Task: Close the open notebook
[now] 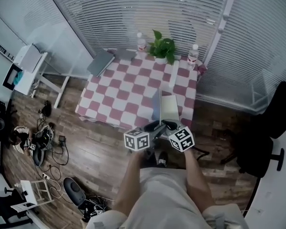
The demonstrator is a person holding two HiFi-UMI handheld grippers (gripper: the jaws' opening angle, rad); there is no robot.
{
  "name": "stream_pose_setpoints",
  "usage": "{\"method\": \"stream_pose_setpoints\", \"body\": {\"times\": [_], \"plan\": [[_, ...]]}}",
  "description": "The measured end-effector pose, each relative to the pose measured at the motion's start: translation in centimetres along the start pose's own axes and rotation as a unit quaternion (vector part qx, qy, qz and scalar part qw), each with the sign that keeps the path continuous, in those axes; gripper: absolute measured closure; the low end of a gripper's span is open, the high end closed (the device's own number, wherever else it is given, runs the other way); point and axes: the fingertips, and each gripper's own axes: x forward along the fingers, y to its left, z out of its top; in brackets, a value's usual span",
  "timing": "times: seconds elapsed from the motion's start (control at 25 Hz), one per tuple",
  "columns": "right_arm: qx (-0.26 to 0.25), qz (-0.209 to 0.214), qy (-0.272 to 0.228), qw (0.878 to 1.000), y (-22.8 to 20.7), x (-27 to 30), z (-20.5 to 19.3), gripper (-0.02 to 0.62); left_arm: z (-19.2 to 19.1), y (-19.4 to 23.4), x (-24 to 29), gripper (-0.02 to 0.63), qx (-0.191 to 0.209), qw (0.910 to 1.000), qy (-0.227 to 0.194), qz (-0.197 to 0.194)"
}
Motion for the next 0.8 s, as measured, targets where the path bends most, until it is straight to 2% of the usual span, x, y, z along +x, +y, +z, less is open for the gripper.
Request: {"method": "stream_pose_setpoints", "body": {"times": [0.36, 0.56, 0.8], "plan": [[0.037, -0.035, 0.007, 0.999, -3.1, -1.9, -2.1, 0.594, -1.4, -1.1, 3.6, 0.391, 0.004, 0.9988, 0.042, -0.025], [0.068, -0.069, 0.021, 0.995, -5.2, -2.7, -3.9, 0.594, -2.6, -1.2, 6.0, 0.391, 0.001, 0.9971, 0.068, -0.033], [0.101, -0.091, 0.039, 0.99, -7.0, -2.9, -6.0, 0.594, -4.0, -0.6, 8.2, 0.391, -0.009, 0.9937, 0.104, -0.04]]}}
